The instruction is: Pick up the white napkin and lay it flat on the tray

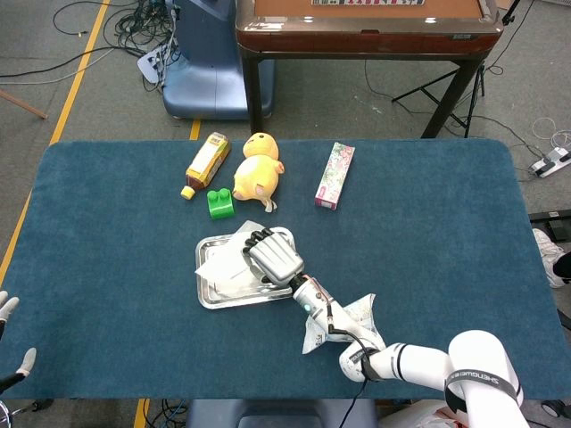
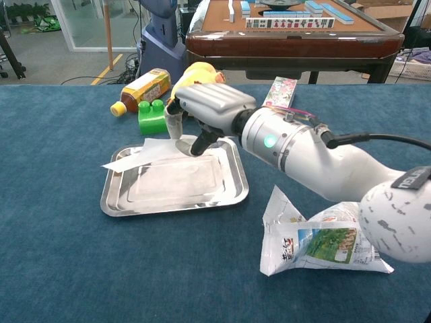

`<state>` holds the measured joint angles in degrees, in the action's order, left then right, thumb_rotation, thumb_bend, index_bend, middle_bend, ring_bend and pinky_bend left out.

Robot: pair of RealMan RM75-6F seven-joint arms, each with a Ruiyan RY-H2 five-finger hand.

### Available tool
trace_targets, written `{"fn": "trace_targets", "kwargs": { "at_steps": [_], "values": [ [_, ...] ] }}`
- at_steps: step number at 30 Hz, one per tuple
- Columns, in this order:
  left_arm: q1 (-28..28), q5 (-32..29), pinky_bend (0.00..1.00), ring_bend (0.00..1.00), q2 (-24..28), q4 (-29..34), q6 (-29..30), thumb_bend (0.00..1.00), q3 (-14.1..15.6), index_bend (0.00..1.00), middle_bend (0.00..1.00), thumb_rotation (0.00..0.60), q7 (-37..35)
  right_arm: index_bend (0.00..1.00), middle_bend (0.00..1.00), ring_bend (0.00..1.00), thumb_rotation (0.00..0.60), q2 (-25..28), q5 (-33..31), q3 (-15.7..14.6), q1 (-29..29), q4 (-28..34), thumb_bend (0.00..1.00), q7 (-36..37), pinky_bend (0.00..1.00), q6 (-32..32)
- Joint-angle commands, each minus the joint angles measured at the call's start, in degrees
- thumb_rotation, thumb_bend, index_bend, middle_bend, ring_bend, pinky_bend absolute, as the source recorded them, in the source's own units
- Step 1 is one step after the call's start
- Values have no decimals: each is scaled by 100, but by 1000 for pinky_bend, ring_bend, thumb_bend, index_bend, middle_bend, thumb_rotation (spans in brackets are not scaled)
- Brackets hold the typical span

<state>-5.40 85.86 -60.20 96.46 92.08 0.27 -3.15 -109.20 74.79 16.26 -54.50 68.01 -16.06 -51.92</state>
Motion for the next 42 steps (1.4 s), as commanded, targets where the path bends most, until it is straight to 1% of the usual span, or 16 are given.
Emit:
{"fn": "trace_targets", "kwargs": {
  "at_steps": [1,5,9,14,16,25,39,42],
  "values": [
    [-13,17,14,37,3,-13,6,335,15,66,22,600,-21,636,433,276,600,-137,-96,11,-44,-20,478,-88,324,2],
    [-34,37,14,37,9,-47,20,335,31,66,22,600,-70,636,433,276,600,-216,-136,-61,0,14,477,-285,324,-119],
    [-37,59,14,37,11,-80,8,335,46,66,22,600,-94,636,433,276,600,-266,-311,-93,76,108,478,-458,324,-157],
    [-49,56,14,37,0,-112,13,335,46,66,22,600,-136,636,432,276,600,-266,-379,-225,221,289,478,-709,324,-321],
    [-40,66,14,37,3,-120,-5,335,50,66,22,600,-135,636,430,277,600,-269,-437,-228,243,315,478,-733,324,-307],
    [-33,77,14,37,-12,-148,-28,335,50,66,22,600,-150,636,412,283,600,-410,-511,-215,216,197,477,-833,324,-290],
    [32,73,14,37,-44,-215,-128,335,32,66,22,600,-190,636,409,282,600,-772,-721,-228,342,-136,477,-1409,324,-614],
    [34,64,14,37,-44,-223,-136,335,31,66,22,600,-194,636,409,282,600,-847,-766,-218,376,-118,477,-1442,324,-646]
  ]
}}
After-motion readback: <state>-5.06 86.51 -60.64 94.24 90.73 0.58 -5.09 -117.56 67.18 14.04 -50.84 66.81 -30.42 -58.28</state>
